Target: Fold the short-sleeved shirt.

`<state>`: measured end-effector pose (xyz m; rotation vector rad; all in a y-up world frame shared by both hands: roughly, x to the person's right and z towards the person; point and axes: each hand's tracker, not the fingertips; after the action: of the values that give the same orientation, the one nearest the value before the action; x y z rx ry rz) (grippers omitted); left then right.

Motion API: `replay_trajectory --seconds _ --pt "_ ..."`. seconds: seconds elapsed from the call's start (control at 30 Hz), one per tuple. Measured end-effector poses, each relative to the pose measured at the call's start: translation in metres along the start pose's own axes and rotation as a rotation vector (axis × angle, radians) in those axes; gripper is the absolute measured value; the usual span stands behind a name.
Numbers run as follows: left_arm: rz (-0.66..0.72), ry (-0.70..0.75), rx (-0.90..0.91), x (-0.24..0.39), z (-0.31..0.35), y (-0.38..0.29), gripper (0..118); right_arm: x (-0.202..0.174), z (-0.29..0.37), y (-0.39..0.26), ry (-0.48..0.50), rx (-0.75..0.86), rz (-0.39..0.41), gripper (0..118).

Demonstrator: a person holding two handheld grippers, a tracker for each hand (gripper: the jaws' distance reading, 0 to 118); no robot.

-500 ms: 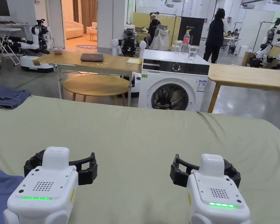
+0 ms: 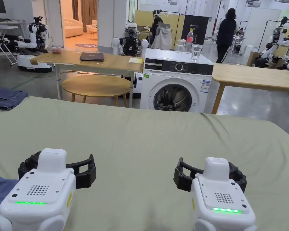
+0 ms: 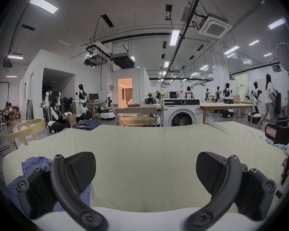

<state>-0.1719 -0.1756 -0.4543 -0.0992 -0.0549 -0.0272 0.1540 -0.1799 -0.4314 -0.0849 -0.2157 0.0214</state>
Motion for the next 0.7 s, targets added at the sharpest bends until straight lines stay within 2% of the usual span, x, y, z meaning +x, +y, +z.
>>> replay_trajectory --seconds 0.7 --pt "0.027 0.005 0.006 -0.005 0.0058 0.0028 117 0.0002 0.0025 0.0009 -0.004 -0.01 0.009 118"
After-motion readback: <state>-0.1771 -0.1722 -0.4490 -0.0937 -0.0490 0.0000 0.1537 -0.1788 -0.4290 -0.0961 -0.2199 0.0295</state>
